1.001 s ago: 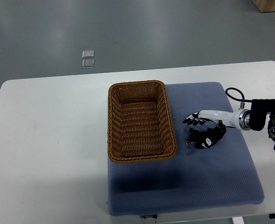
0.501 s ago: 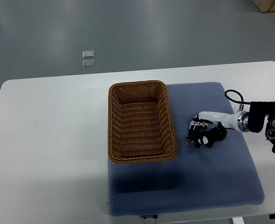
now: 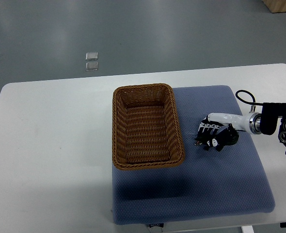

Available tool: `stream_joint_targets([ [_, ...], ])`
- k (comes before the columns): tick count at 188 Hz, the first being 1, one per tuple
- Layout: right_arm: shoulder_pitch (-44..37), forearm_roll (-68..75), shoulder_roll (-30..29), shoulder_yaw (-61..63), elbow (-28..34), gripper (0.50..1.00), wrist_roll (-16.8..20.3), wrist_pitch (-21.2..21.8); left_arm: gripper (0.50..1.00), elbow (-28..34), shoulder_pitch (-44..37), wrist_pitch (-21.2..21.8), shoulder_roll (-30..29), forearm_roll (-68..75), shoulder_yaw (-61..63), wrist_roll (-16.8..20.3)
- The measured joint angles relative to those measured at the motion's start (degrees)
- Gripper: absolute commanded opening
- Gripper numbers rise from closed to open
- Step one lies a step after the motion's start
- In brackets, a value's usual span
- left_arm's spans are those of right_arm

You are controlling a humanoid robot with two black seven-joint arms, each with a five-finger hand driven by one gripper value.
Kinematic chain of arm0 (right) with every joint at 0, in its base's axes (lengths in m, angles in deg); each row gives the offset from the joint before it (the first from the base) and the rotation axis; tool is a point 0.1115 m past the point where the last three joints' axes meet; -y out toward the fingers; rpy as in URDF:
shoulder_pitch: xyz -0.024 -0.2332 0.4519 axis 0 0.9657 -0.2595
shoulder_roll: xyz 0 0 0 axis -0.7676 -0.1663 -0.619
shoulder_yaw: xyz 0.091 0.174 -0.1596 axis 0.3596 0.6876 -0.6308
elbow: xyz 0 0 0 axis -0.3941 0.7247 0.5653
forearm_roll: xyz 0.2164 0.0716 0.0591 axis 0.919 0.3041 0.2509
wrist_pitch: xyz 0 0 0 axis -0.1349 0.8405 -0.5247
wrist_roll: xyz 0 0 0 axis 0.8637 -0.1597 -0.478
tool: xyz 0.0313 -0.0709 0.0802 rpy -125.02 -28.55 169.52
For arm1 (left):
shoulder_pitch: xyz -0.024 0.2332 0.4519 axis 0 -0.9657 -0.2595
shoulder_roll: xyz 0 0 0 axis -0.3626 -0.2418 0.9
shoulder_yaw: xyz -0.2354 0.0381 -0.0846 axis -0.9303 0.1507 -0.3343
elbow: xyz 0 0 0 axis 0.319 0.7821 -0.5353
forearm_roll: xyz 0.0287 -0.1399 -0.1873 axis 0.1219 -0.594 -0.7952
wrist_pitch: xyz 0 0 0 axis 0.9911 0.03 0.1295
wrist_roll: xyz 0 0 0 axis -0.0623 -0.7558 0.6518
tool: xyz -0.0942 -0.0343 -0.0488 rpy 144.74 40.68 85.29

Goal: Place crocodile in brown basket with right hand
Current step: 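Lift the crocodile with the right hand and carry it up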

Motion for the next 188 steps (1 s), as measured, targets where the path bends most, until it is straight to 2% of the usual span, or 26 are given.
stream_joint_targets([
  [95,-6.35,0.66,5.89,1.11,1.44,0.5,-0.09,2.38,1.0,-0.06,0.02,0.0,0.0,0.0,0.09,-0.04],
  [147,-14.6,1.68,7.85,1.11,1.49,0.5,-0.1,4.18,1.0,-0.1,0.02,0.0,0.0,0.0,0.26,-0.04],
  [188,-22.34,2.86,6.52,0.37,0.46,0.5,-0.03,5.25,1.0,-0.1,0.03,0.0,0.0,0.0,0.27,-0.01],
])
